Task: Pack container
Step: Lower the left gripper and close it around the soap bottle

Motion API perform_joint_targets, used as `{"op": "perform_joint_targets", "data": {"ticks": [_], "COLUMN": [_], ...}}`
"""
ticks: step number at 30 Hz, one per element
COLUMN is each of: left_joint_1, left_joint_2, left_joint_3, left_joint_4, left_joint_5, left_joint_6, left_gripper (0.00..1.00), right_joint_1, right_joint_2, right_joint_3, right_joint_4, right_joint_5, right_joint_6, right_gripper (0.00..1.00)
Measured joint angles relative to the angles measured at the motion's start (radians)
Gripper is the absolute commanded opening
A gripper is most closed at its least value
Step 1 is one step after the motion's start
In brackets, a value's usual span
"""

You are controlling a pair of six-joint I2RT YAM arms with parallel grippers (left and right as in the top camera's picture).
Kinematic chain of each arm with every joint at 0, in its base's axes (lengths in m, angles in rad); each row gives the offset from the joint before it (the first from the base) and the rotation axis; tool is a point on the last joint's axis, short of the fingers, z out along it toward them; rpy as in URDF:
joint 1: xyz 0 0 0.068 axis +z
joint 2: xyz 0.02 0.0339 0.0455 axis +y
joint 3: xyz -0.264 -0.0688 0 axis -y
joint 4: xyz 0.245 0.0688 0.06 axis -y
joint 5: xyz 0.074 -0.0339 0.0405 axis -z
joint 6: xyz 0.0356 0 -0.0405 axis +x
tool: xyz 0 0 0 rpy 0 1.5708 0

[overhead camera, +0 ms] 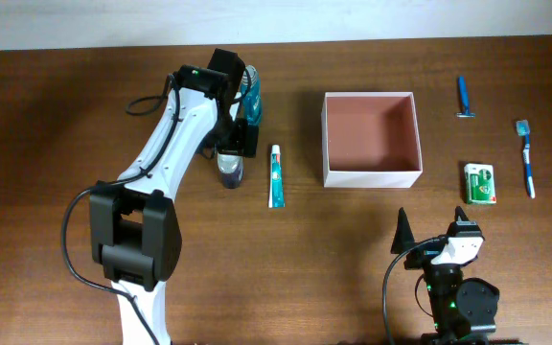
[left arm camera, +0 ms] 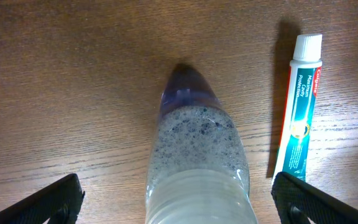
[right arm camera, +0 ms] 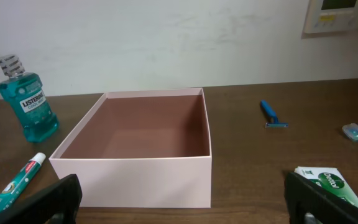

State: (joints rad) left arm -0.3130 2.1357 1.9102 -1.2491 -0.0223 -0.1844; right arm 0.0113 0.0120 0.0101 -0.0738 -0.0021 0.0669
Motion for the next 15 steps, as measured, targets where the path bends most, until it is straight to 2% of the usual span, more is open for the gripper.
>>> {"op": "perform_joint_targets", "data": {"ticks": [2, 4, 5, 6, 11, 12, 15], "left_joint_1": [0.0, 0.0, 0.0, 0.0, 0.0, 0.0, 0.0], "left_joint_2": [0.0, 0.0, 0.0, 0.0, 0.0, 0.0, 0.0], "left_joint_3": [0.0, 0.0, 0.0, 0.0, 0.0, 0.0, 0.0], "left_joint_4": [0.0, 0.0, 0.001, 0.002, 0.008, 0.009, 0.019], "left_joint_5": [0.0, 0.0, 0.0, 0.0, 0.0, 0.0, 0.001], "left_joint_6": [-0.001, -0.002, -0.004, -0.003, -0.007, -0.007, -0.008], "left_gripper": [0.89, 0.89, 0.82, 0.8, 0.8, 0.75, 0.72], "right_joint_1": [0.0, 0.0, 0.0, 0.0, 0.0, 0.0, 0.0], "right_joint_2": [0.0, 0.0, 0.0, 0.0, 0.0, 0.0, 0.0], "right_joint_3": [0.0, 0.0, 0.0, 0.0, 0.0, 0.0, 0.0], "right_joint_4": [0.0, 0.0, 0.0, 0.0, 0.0, 0.0, 0.0], "right_joint_5": [0.0, 0.0, 0.0, 0.0, 0.0, 0.0, 0.0], "right_joint_6": [0.0, 0.0, 0.0, 0.0, 0.0, 0.0, 0.0], "right_gripper": [0.99, 0.99, 0.99, 0.99, 0.99, 0.99, 0.99]}}
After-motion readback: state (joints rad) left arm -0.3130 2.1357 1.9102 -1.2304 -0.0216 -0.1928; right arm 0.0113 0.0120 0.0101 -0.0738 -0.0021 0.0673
